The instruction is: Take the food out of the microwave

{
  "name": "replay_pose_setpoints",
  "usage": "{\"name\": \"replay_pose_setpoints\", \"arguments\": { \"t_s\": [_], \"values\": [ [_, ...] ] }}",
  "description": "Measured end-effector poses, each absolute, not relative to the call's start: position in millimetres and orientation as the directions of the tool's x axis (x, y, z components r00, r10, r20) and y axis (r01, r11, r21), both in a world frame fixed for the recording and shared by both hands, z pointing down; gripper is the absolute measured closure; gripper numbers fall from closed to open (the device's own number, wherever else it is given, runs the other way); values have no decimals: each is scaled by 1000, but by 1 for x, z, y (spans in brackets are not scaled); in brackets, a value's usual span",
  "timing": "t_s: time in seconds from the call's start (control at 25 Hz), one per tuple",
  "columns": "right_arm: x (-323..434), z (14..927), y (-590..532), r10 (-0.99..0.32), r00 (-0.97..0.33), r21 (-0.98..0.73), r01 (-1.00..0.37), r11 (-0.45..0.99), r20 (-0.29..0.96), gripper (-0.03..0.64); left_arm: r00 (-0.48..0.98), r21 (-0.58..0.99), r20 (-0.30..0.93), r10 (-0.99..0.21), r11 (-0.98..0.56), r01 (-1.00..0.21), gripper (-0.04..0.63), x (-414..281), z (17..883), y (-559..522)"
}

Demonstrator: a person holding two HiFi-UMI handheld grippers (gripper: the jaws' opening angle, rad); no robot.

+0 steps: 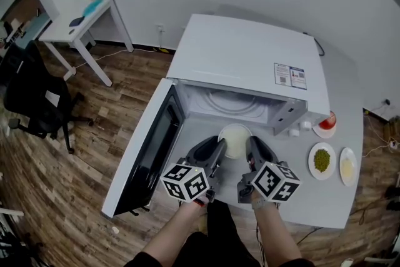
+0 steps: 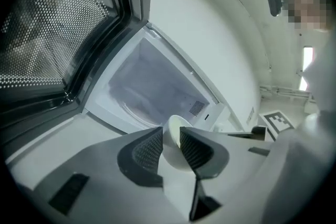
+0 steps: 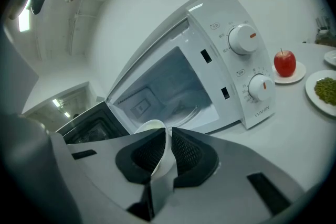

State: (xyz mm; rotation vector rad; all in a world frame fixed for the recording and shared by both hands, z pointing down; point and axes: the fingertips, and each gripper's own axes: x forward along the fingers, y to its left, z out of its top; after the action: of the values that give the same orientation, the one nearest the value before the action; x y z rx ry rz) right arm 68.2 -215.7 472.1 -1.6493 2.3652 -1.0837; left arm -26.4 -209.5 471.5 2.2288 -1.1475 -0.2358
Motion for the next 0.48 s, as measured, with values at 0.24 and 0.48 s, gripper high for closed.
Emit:
{"name": "replay_pose_setpoints", "arguments": {
  "t_s": [0.24, 0.48],
  "values": [
    [70, 471, -195, -842, -425, -581, -796, 171, 334, 566, 619, 589, 125, -776, -444, -675, 499, -25, 469, -190],
    [70, 477, -168, -832, -428, -590, -792, 158, 353, 566, 617, 599, 145, -774, -427, -677, 499, -24, 476, -163]
  ]
}}
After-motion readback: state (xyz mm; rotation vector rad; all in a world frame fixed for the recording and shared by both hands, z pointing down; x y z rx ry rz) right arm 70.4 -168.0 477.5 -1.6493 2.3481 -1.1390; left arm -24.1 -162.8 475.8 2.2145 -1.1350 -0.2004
